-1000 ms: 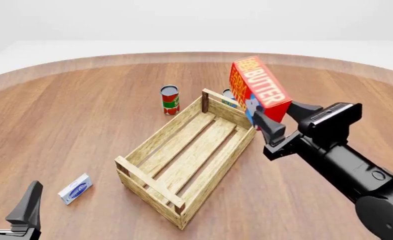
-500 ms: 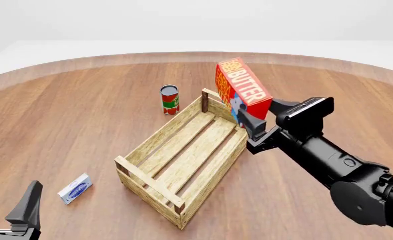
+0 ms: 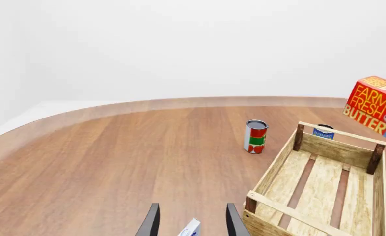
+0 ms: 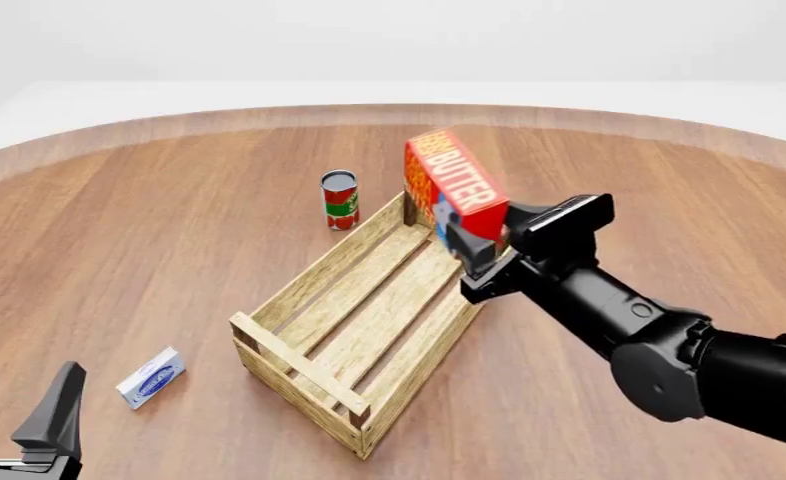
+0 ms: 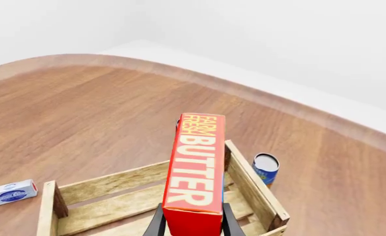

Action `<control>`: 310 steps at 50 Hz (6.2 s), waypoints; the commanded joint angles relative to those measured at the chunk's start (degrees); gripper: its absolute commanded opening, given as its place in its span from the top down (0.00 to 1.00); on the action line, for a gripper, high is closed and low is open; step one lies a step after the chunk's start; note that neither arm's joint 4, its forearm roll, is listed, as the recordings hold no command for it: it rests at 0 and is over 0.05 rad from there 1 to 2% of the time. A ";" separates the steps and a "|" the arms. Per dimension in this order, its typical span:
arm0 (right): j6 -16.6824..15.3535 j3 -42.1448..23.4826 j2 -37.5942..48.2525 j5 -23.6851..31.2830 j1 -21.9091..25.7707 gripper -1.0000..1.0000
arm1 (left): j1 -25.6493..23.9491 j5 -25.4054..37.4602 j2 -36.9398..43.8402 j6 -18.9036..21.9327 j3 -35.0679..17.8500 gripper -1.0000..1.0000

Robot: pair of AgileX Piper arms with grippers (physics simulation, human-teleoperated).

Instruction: Pick up the butter and put it in the tray.

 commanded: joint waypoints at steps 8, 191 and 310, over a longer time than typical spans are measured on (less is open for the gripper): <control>1.92 -3.95 6.51 -2.93 0.87 1.00 | 0.00 0.00 0.00 0.00 0.00 0.00; 5.23 -15.49 32.75 -1.07 1.72 1.00 | 0.00 0.00 0.00 0.00 0.00 0.00; 4.61 -7.88 18.85 1.57 -0.87 0.00 | 0.00 0.00 0.00 0.00 0.00 0.00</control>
